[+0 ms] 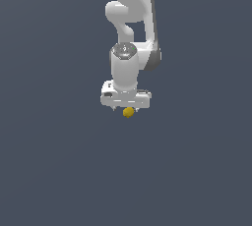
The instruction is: Pick up the object and move it to a goal position.
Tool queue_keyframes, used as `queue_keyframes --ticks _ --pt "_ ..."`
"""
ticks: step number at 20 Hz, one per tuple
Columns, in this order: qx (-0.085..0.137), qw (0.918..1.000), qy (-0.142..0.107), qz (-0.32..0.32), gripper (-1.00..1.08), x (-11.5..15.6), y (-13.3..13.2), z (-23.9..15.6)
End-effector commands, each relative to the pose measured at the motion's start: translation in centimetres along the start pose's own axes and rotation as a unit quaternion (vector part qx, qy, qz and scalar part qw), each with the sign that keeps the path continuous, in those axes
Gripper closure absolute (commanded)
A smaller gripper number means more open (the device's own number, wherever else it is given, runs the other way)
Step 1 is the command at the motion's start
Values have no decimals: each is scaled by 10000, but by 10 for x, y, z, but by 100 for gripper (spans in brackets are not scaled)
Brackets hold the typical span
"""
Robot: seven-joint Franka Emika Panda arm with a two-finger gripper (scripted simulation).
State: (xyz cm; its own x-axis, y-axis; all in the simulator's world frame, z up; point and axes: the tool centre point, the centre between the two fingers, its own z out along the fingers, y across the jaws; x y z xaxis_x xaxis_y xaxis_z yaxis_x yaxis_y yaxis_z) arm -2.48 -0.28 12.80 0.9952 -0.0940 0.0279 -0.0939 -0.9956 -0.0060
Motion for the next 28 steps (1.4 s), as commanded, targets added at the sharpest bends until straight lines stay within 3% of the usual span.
queue_keyframes --ticks 1,11,19,28 --pt "-7 10000 -42 65 -92 -15 -4 15" --pt "-31 9997 -134 216 -92 -52 -12 47" --pt "-32 9997 -140 217 -92 -54 -13 52" --pt "-33 9996 -139 223 -92 -57 -12 89"
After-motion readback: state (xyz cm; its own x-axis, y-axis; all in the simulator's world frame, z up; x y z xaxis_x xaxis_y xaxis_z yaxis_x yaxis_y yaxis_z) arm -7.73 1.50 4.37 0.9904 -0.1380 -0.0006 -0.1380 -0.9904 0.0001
